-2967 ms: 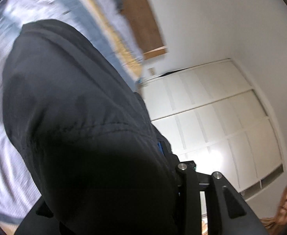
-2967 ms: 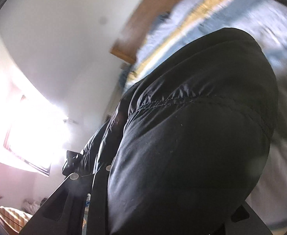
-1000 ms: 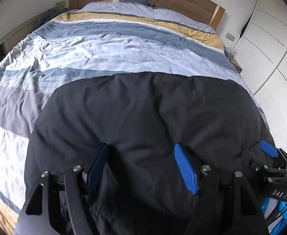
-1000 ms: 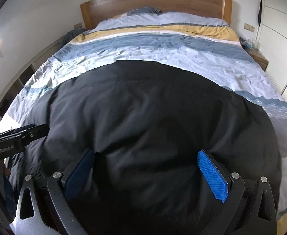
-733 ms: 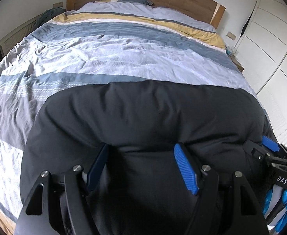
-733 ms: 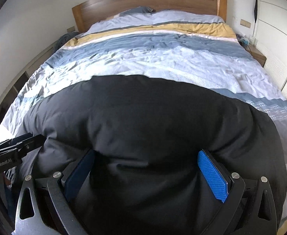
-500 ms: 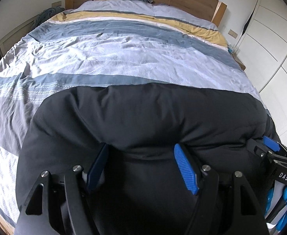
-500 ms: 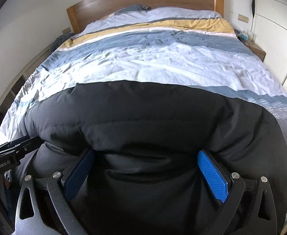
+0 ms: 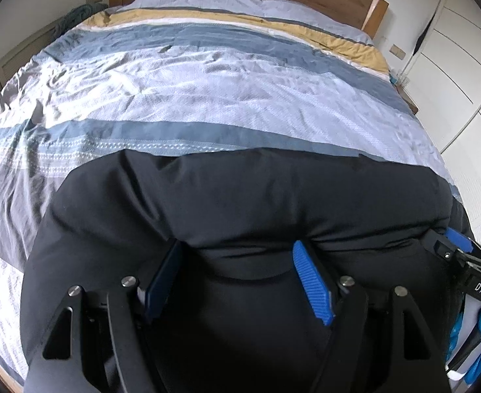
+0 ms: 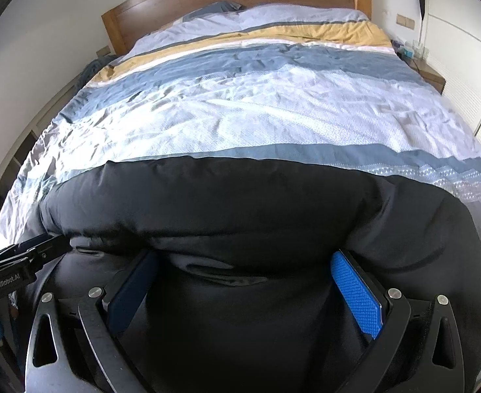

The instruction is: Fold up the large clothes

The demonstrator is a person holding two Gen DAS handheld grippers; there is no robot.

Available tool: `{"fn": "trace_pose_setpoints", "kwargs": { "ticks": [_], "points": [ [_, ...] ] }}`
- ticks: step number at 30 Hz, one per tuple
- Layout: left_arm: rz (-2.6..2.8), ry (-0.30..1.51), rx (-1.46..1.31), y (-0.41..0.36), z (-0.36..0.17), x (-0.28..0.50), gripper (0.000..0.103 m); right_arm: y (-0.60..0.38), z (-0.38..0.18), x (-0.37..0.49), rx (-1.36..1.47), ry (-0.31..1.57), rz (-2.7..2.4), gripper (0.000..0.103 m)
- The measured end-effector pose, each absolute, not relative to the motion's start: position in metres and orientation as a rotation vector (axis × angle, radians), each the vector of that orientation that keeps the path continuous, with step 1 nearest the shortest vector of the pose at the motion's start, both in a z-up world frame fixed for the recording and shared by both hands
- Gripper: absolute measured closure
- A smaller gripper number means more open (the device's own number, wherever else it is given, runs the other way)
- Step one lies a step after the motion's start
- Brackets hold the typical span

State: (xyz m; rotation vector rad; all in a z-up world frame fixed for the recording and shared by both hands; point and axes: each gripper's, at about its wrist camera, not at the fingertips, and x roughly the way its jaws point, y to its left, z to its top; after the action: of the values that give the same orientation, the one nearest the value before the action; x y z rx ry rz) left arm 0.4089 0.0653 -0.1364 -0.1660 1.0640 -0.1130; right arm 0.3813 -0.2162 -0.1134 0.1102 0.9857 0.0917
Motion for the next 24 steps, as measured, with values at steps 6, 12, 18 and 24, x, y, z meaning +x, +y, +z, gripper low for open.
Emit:
{"fn": "trace_pose_setpoints", "kwargs": {
  "ticks": [6,12,18,24],
  "points": [
    [-0.009,1.124,-0.227,0.119,-0.145,0.418,0.033,-0.273,-0.116,0.378,0.120,1.018,-0.019,0.000],
    [0.107,1.177,-0.183,0.158,-0.148,0.422,0.033,-0.349,-0.125,0.373,0.170,1.096,-0.196,0.000],
    [0.076,1.079,-0.182,0.156,-0.106,0.369,0.033,-0.333,-0.082,0.324,0.099,0.989,-0.176,0.000],
    [-0.026,0.986,-0.229,0.123,-0.076,0.296,0.033,-0.253,-0.055,0.256,0.051,0.903,0.049,0.000]
  ]
}}
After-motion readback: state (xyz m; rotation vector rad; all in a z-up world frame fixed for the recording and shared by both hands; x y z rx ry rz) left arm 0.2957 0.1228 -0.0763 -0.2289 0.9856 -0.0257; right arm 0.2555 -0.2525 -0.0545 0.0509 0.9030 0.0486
